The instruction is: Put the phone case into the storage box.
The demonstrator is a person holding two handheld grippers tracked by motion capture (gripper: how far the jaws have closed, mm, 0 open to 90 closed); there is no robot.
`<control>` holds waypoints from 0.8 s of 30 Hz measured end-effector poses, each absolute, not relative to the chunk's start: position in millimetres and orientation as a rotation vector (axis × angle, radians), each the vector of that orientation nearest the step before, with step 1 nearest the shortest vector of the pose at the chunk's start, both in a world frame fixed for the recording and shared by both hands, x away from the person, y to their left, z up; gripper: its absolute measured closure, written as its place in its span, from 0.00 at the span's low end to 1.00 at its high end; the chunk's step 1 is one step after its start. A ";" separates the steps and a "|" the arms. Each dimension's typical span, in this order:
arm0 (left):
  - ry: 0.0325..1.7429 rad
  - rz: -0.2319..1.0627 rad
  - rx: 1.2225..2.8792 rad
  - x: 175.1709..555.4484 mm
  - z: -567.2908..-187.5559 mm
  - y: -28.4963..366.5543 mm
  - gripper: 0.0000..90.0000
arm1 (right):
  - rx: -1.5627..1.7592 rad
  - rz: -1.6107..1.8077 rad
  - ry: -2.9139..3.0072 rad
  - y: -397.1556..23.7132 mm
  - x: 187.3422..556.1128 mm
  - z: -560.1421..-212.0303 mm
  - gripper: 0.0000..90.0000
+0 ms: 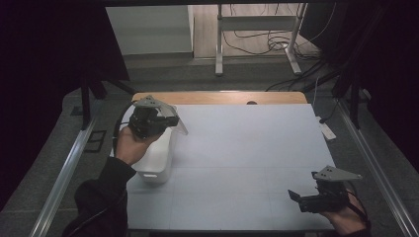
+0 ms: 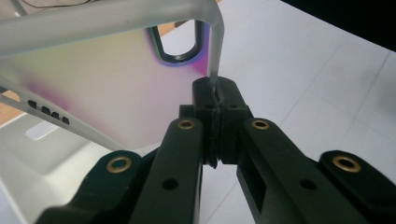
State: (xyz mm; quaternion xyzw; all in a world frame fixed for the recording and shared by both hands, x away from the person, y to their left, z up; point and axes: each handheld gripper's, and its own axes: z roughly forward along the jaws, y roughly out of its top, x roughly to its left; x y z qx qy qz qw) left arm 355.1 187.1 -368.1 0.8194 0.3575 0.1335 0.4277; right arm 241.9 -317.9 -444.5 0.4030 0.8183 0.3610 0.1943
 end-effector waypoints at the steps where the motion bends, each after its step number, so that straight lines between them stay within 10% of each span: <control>1: 0.901 0.341 2.044 356.2 -367.9 189.0 0.98 | 1.139 1.013 2.291 -319.3 240.9 -444.7 0.00; 24: 1.012 0.426 2.039 376.9 -367.1 210.2 0.98 | 1.232 0.996 2.221 -336.2 221.2 -446.9 0.00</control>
